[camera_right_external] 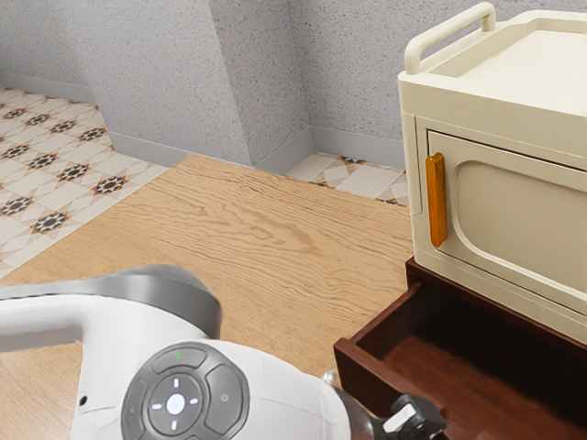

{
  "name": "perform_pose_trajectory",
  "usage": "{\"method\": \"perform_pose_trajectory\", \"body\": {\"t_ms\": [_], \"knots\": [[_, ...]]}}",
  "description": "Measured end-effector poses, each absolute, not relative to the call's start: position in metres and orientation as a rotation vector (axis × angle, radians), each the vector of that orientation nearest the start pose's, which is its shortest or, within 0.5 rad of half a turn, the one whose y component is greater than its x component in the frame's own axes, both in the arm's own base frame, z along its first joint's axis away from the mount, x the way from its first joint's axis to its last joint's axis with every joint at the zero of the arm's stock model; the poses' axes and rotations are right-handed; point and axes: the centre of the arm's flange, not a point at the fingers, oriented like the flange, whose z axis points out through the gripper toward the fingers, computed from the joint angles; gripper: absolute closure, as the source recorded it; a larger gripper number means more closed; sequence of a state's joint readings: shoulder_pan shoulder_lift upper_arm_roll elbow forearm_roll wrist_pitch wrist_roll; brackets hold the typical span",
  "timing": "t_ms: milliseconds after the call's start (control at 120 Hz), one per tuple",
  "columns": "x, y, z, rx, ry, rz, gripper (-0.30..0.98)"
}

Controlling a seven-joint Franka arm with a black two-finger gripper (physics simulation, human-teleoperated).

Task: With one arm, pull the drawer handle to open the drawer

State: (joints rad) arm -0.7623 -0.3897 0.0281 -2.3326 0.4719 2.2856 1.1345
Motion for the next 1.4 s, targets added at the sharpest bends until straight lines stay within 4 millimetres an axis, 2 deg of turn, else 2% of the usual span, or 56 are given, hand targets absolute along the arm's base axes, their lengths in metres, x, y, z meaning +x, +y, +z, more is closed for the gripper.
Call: {"method": "perform_pose_trajectory", "body": {"t_ms": [350,517,717,917,1050,1183,1300,1400], "knots": [[0.332,-0.291,0.522,-1.313,2.339,-0.334,0.00],[0.321,-0.295,0.521,-1.312,2.351,-0.287,0.00],[0.315,-0.296,0.525,-1.316,2.348,-0.240,0.02],[0.310,-0.301,0.538,-1.318,2.344,-0.240,0.01],[0.307,-0.298,0.553,-1.326,2.329,-0.271,0.01],[0.305,-0.299,0.580,-1.326,2.309,-0.337,0.00],[0.312,-0.297,0.618,-1.352,2.272,-0.411,0.00],[0.331,-0.277,0.651,-1.433,2.228,-0.455,0.00]]}}
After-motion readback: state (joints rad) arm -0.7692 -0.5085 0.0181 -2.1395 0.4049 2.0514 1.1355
